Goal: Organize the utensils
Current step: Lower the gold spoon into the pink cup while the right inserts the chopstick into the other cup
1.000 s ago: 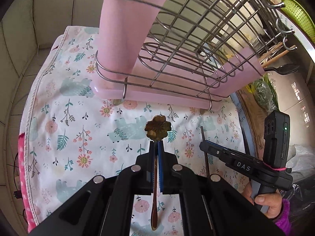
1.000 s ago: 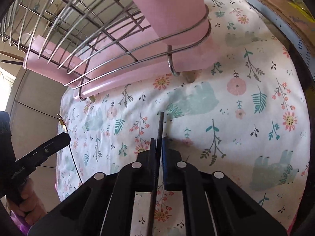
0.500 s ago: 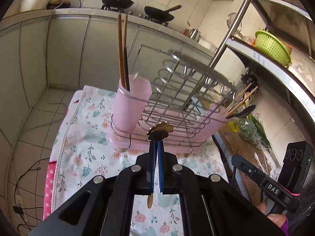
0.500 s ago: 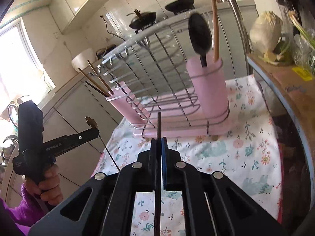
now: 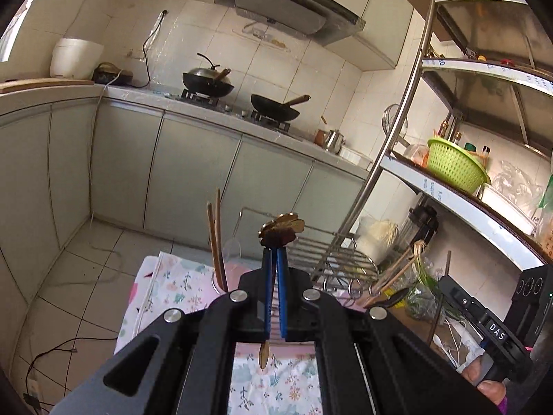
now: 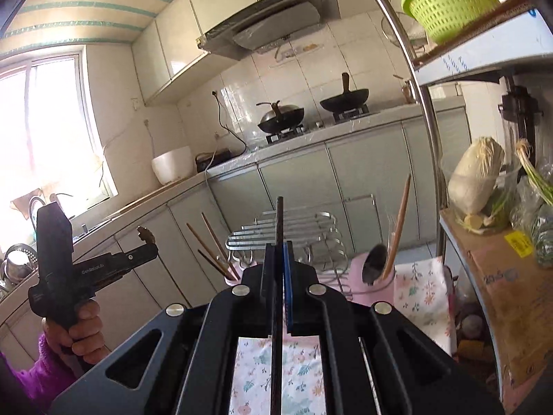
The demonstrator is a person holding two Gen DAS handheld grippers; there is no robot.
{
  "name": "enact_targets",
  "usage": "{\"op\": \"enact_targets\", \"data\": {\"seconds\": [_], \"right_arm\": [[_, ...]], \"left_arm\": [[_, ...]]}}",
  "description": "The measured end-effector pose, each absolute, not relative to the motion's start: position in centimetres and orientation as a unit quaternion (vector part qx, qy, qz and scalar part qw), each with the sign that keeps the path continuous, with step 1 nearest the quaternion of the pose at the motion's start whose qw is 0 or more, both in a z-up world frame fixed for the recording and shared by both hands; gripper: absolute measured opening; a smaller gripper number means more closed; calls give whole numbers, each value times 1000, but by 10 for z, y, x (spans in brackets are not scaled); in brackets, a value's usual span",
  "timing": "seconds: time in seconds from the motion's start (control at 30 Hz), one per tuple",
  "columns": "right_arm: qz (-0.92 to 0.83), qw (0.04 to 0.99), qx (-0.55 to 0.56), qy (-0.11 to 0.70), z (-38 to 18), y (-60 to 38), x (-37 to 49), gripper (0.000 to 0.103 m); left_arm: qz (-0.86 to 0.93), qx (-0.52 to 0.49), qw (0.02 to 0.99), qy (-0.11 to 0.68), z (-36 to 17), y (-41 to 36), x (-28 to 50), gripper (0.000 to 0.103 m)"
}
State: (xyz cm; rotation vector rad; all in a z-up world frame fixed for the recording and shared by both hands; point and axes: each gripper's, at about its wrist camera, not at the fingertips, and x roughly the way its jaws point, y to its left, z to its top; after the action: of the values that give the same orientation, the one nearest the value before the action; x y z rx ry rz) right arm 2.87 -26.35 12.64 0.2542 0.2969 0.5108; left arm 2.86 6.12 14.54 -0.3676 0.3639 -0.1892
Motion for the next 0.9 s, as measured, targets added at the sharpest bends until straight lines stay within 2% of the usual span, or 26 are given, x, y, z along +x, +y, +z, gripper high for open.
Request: {"op": "enact_targets", "data": {"seconds": [0.37,0.9], "right_arm": [[208,972,99,47,164,-258,51,5],[178,981,71,12,167,-241,79,5]], "left_arm": [[-37,-157,980,117,165,59,69,2],[-24,-113,985,127,107,39,117,2]]}}
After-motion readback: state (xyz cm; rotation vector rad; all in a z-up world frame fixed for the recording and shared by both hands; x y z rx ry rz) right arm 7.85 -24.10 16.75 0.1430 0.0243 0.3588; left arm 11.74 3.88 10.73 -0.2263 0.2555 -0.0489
